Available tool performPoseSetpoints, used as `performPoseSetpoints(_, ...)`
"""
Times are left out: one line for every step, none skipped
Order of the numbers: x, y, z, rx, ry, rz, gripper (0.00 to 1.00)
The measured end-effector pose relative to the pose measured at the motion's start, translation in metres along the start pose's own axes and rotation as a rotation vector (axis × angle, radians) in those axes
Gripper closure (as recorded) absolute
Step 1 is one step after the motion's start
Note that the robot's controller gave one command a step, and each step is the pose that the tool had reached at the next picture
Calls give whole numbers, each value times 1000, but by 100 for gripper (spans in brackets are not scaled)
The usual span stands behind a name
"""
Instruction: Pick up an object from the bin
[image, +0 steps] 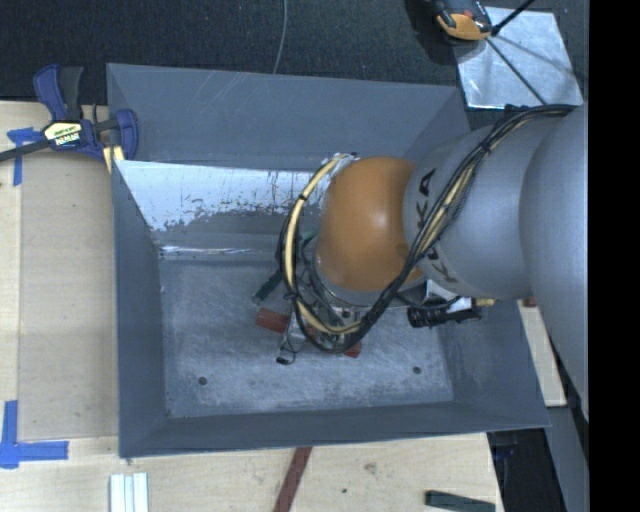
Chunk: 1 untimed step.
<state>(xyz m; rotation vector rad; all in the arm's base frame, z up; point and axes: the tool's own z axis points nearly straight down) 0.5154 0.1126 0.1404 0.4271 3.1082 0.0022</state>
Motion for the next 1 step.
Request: performPoseSetpoints(0, 0, -7, 1, 2, 0, 100)
